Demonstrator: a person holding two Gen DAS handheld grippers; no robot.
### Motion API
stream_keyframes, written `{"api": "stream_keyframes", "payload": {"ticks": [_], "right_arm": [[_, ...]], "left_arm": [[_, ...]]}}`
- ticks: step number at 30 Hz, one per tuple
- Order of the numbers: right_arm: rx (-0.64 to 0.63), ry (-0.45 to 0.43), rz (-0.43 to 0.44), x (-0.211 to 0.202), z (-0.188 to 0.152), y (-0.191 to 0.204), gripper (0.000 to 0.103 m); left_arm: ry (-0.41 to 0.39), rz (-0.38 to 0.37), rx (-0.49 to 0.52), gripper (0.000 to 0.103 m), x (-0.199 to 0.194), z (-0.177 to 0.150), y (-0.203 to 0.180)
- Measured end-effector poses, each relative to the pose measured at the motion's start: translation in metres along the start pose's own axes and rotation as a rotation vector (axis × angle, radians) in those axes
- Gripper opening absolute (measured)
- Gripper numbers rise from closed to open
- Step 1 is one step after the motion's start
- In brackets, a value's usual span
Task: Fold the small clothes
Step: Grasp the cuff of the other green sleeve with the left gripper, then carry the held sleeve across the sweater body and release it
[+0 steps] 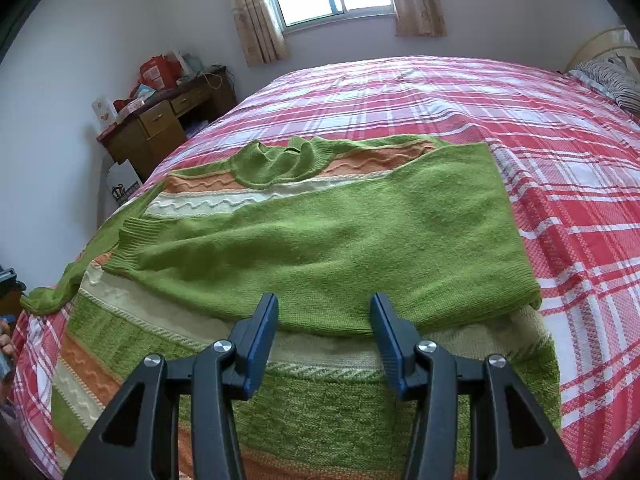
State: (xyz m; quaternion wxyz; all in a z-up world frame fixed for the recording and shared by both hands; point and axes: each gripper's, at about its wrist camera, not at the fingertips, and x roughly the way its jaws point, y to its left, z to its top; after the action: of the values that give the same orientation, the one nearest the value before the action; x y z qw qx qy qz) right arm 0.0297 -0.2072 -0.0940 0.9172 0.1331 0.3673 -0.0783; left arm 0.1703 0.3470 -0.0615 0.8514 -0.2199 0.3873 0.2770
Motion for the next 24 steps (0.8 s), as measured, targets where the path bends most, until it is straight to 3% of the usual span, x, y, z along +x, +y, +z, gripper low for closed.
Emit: {"api": "stream_keyframes", "payload": {"ticks": [2,4,6,10,15,20,24], "right_arm": [[-0.002,0.000,-0.001,0.000,0.000,0.000,0.049],[-0.004,0.000,-0.004,0.000,0.000,0.000,0.049],[-0.005,0.001,-0.007,0.000,0.000,0.001,0.049],[-0.005,0.001,-0.006,0.001,0.000,0.001,0.049],[-0.004,-0.001,-0.004,0.001,0.000,0.001,0.049],[-0.002,-0.002,-0.002,0.001,0.000,0.001,0.049],[0.000,-0.003,0.000,0.001,-0.001,-0.001,0.049]], "left_arm": [[0.058,-0.016,0.008,0.049,0.017,-0.003,-0.002],[0.093,-0.047,0.005,0.037,0.025,-0.007,-0.006],[0.054,-0.042,0.020,0.032,0.022,-0.011,-0.011],[0.042,-0.080,0.038,0.011,0.019,-0.014,-0.014],[-0.019,-0.104,0.081,0.008,0.005,-0.008,-0.026],[-0.169,-0.236,0.230,0.008,-0.059,-0.025,-0.080],[-0.260,-0.375,0.410,0.008,-0.116,-0.072,-0.148]]}}
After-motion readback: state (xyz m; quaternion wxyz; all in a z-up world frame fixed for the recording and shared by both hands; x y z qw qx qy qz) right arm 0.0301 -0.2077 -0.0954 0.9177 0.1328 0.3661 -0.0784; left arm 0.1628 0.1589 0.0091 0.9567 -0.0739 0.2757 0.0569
